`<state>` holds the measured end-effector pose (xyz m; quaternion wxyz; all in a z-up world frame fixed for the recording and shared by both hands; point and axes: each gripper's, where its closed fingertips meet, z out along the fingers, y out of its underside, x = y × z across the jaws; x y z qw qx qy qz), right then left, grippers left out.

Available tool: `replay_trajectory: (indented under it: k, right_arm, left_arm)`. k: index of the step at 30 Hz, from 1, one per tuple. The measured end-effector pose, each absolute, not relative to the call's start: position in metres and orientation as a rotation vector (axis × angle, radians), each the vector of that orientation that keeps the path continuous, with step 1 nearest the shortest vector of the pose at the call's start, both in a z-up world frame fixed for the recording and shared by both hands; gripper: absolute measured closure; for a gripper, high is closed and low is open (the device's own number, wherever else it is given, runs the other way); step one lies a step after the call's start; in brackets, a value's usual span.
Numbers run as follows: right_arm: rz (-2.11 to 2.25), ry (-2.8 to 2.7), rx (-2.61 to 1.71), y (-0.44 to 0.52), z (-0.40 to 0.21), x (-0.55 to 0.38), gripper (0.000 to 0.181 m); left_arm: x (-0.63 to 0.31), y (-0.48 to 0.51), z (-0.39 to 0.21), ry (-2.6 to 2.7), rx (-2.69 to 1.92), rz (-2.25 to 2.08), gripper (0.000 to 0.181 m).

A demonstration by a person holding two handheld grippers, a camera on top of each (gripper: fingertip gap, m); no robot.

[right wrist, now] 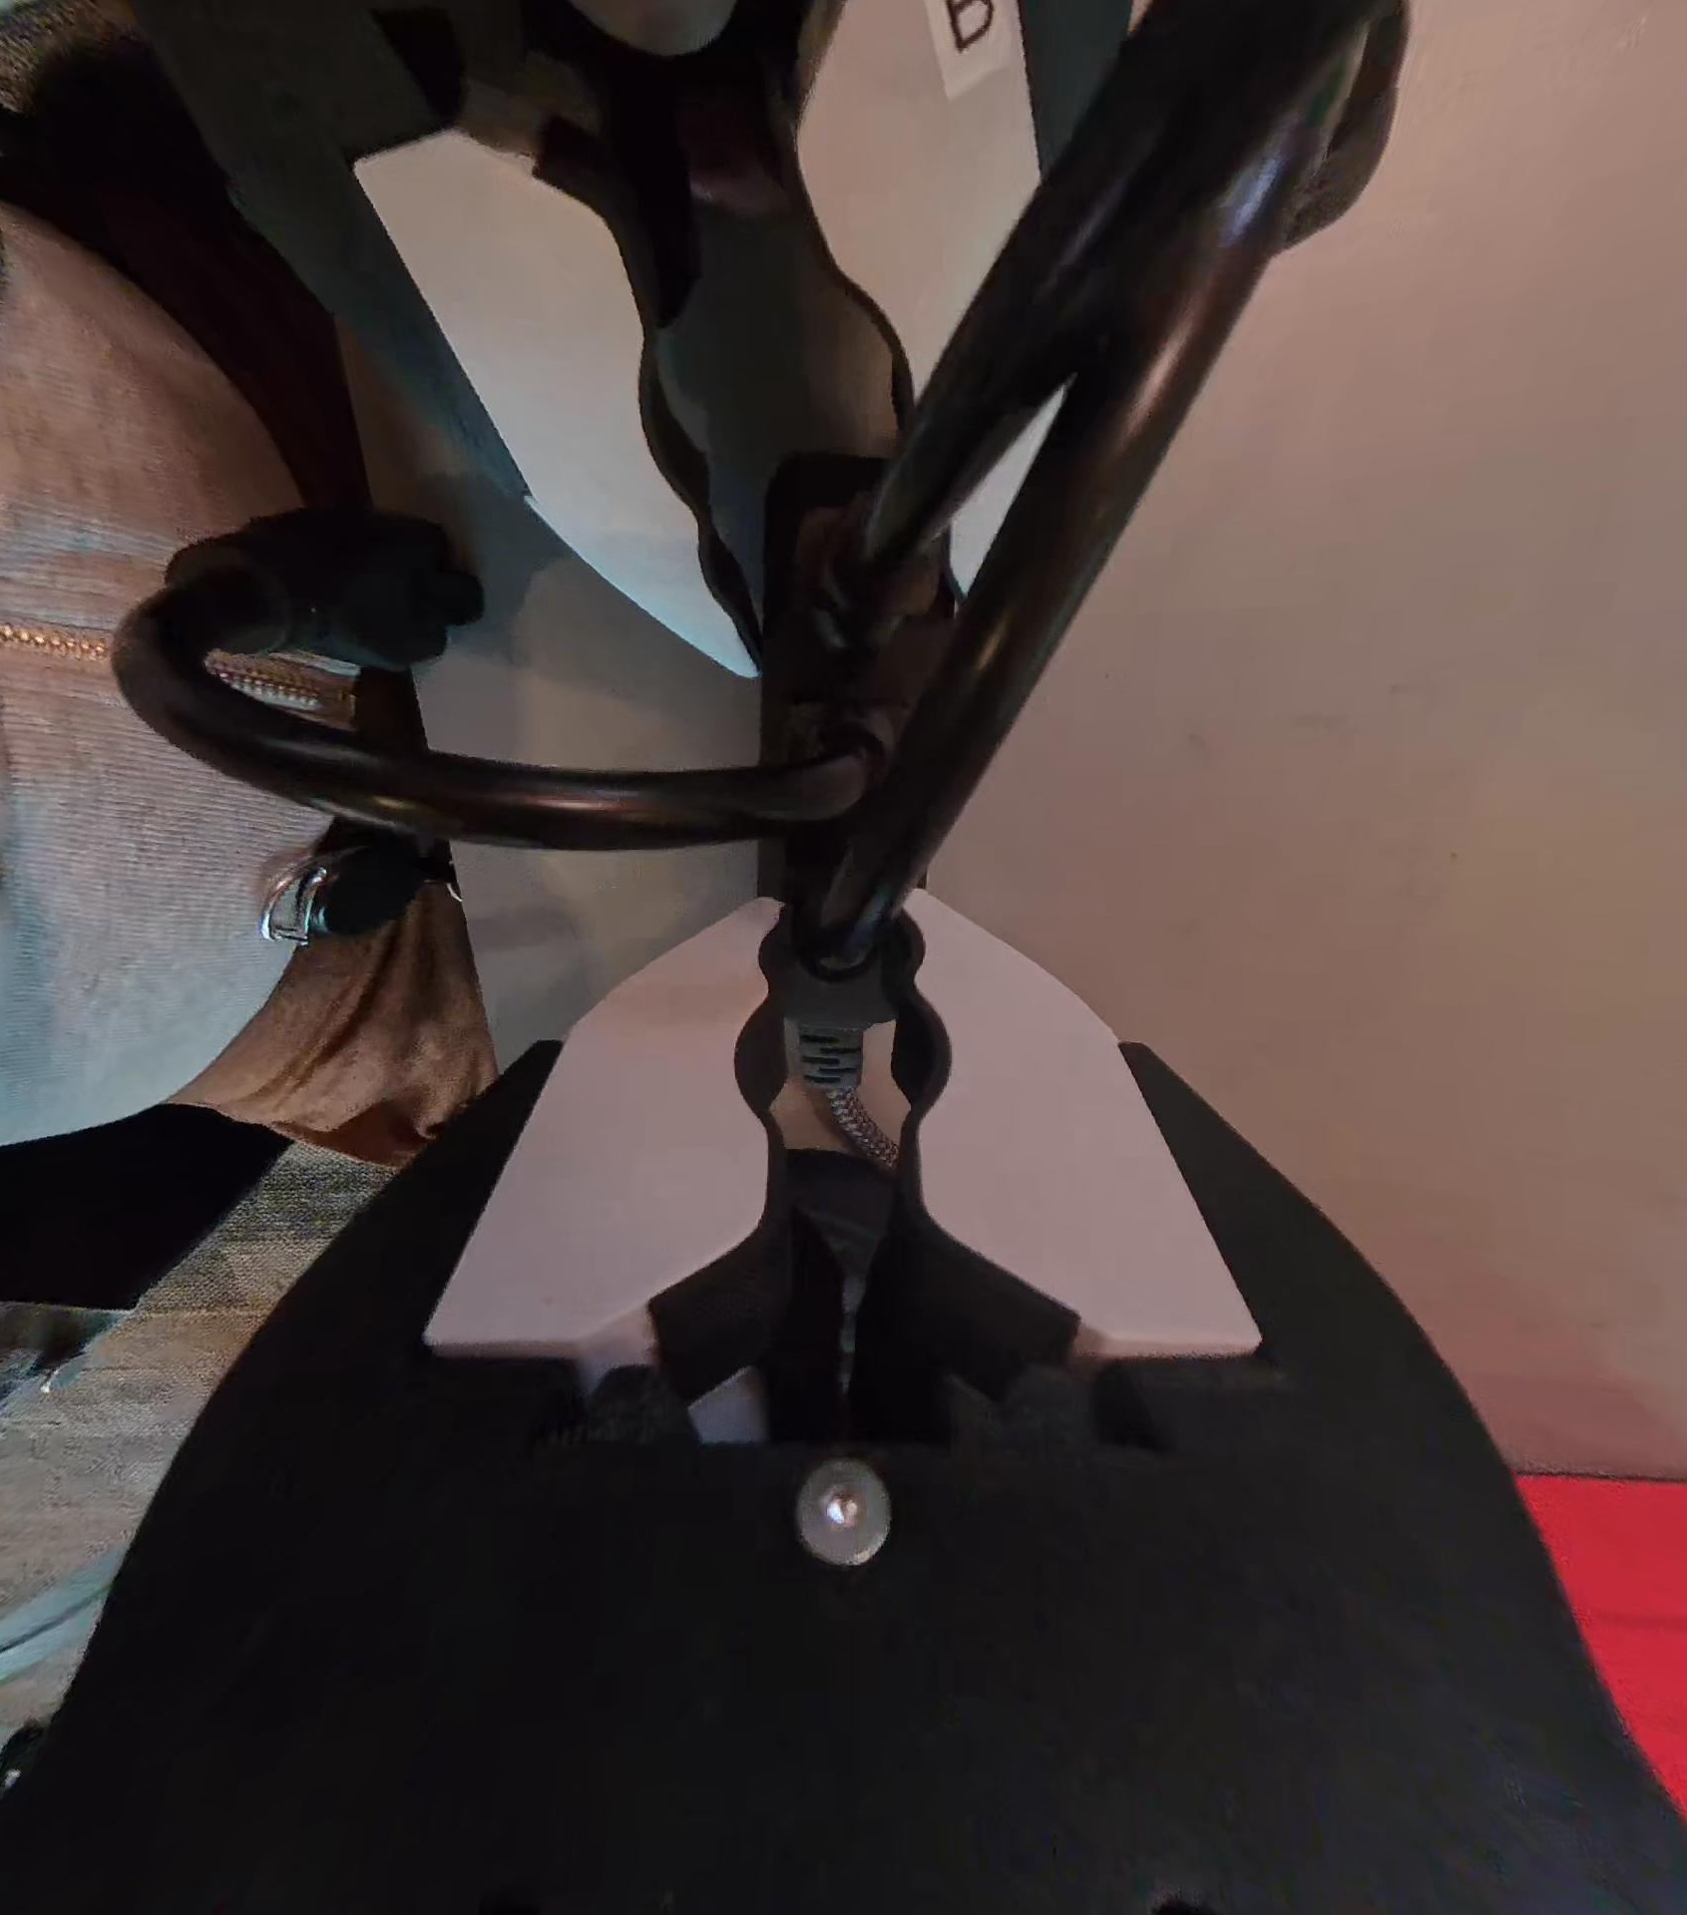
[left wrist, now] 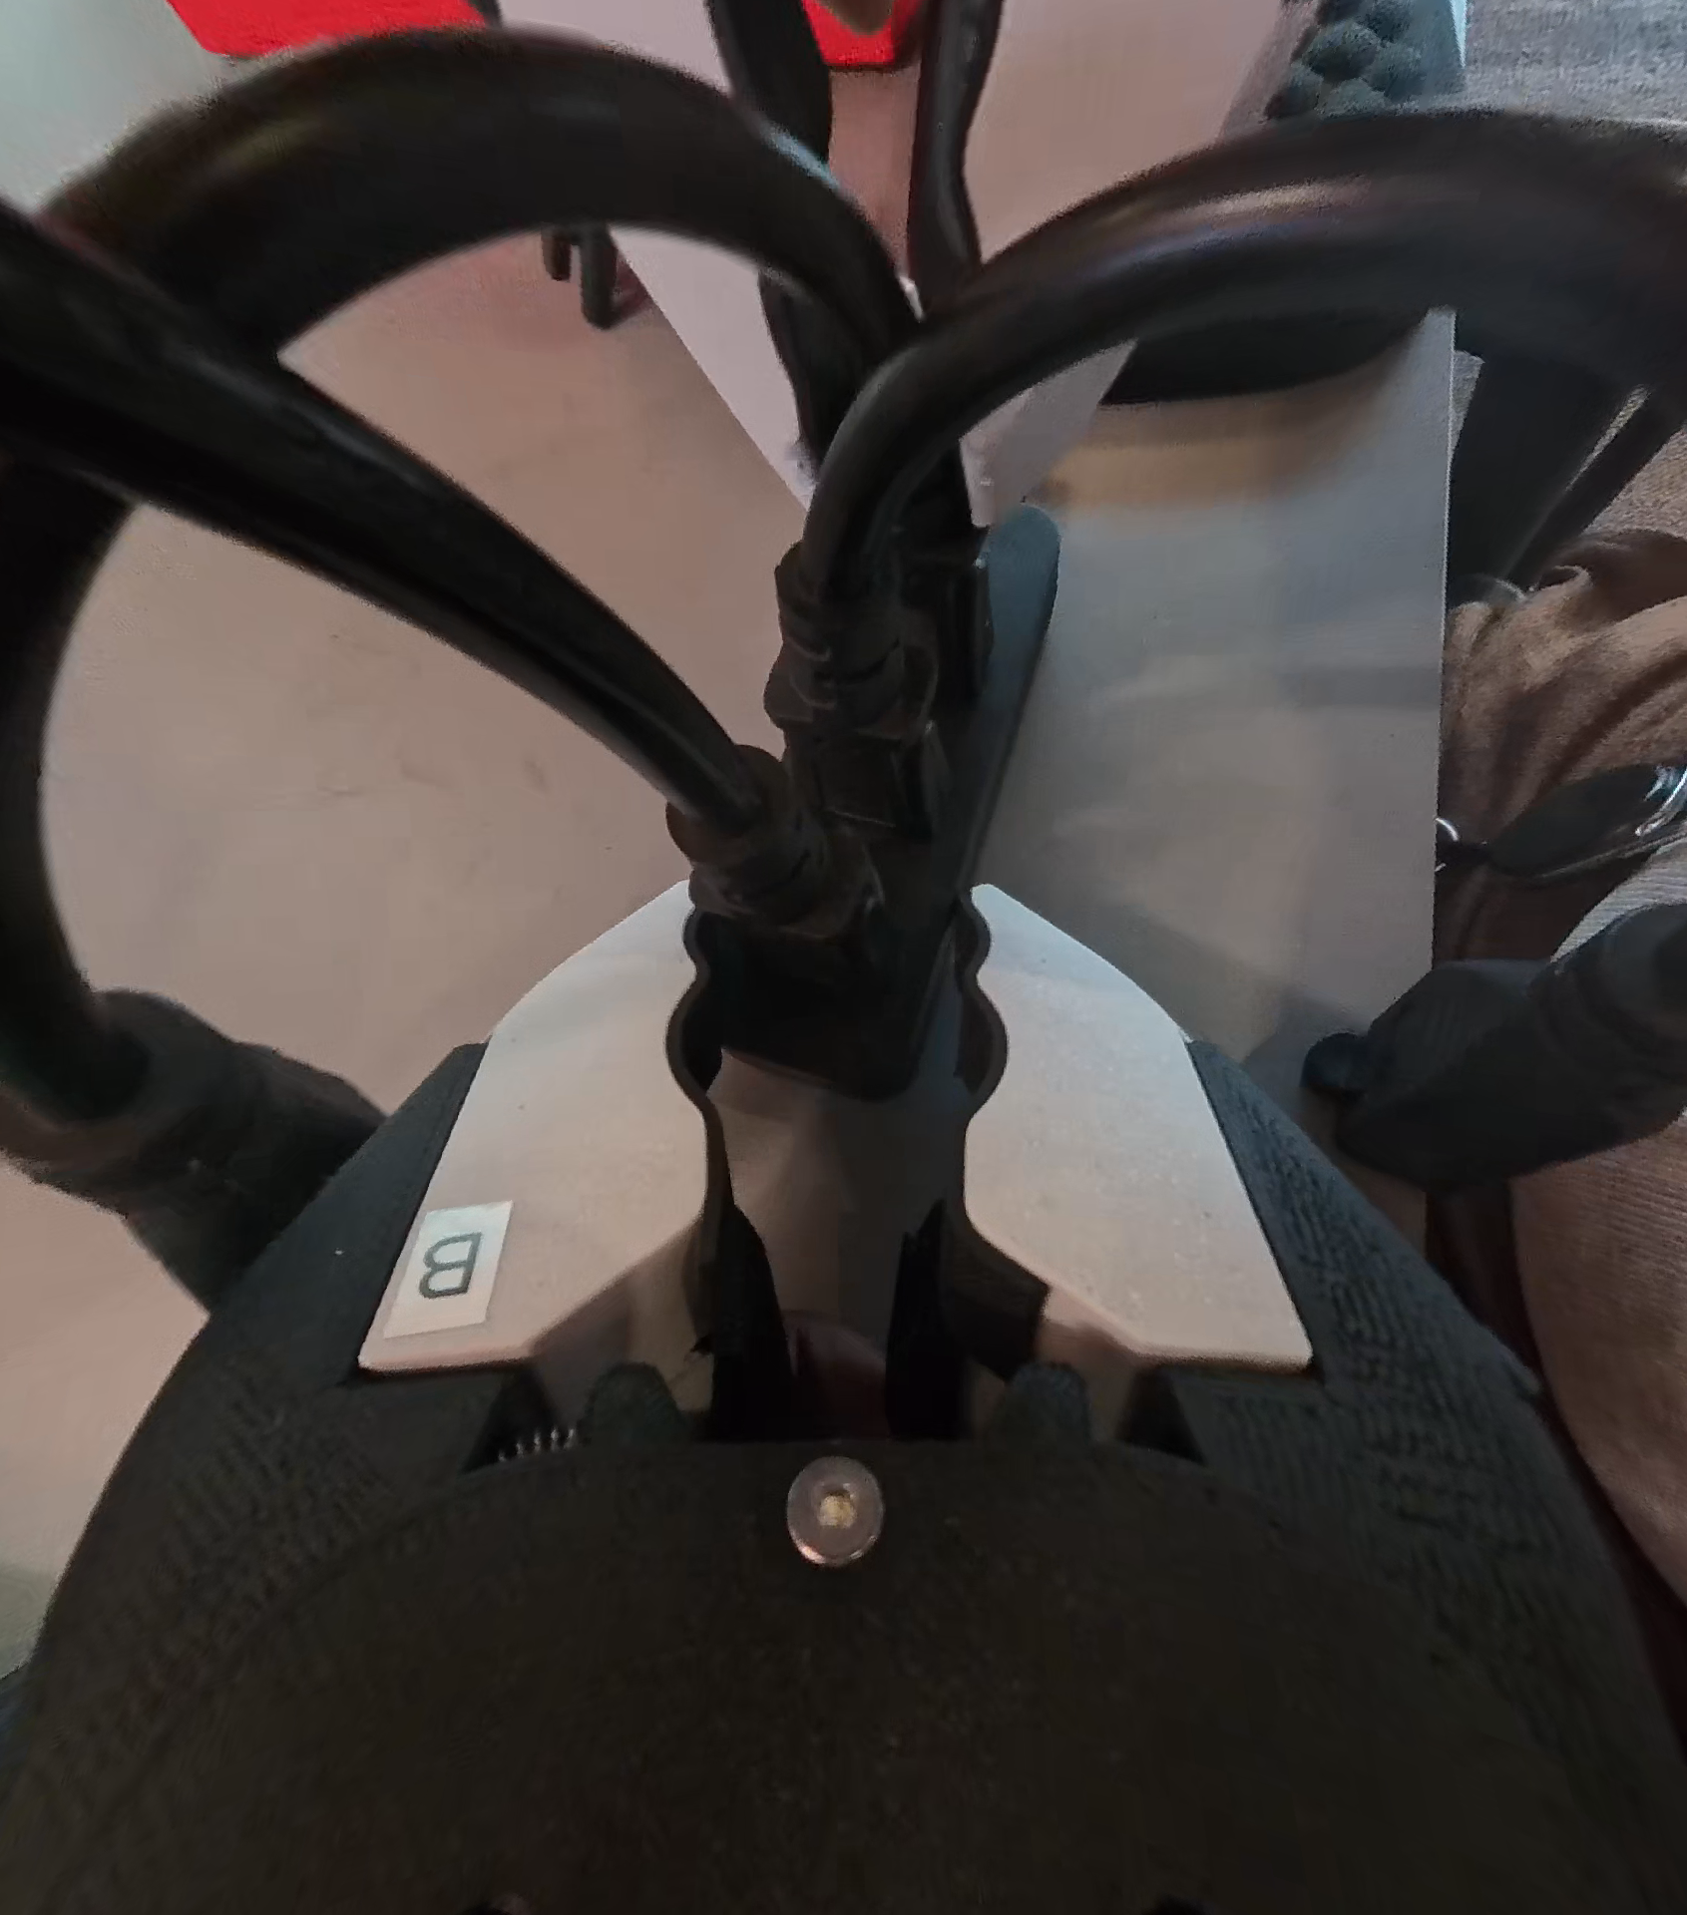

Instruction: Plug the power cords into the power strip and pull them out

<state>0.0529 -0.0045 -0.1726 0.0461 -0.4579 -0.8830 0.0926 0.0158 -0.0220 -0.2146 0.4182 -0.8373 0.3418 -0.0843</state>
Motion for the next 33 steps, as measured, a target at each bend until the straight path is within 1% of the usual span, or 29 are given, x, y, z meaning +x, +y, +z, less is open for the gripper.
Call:
replay_trajectory:
  k: [8,11,15,18,22,26,29,33]
  right_arm:
    - [0.237,-2.695,-1.384,-0.0052,-0.1736,0.0527,0.164]
    - [0.144,-2.736,-1.345,-0.0060,-0.1742,0.0512,0.165]
    - [0.255,-2.701,-1.385,-0.0052,-0.1739,0.0508,0.165]
    - [0.176,-2.734,-1.350,-0.0061,-0.1740,0.0475,0.165]
    - [0.268,-2.693,-1.385,-0.0055,-0.1738,0.0494,0.165]
    - [0.198,-2.719,-1.362,-0.0063,-0.1738,0.0476,0.165]
    - [0.330,-2.641,-1.397,-0.0065,-0.1732,0.0474,0.165]
    - [0.593,-2.409,-1.395,-0.0065,-0.1713,0.0467,0.165]
  left_arm:
    - [0.0156,-0.0216,-0.2146,0.852,-2.105,-0.218,0.138]
    - [0.0149,-0.0217,-0.2146,0.848,-2.107,-0.216,0.138]
    - [0.0150,-0.0214,-0.2145,0.848,-2.107,-0.218,0.138]
    - [0.0125,-0.0208,-0.2143,0.830,-2.114,-0.212,0.138]
    - [0.0142,-0.0206,-0.2146,0.844,-2.107,-0.202,0.138]
    - [0.0133,-0.0207,-0.2142,0.837,-2.110,-0.206,0.138]
    - [0.0133,-0.0204,-0.2142,0.840,-2.105,-0.191,0.137]
    - [0.0126,-0.0196,-0.2141,0.831,-2.110,-0.189,0.137]
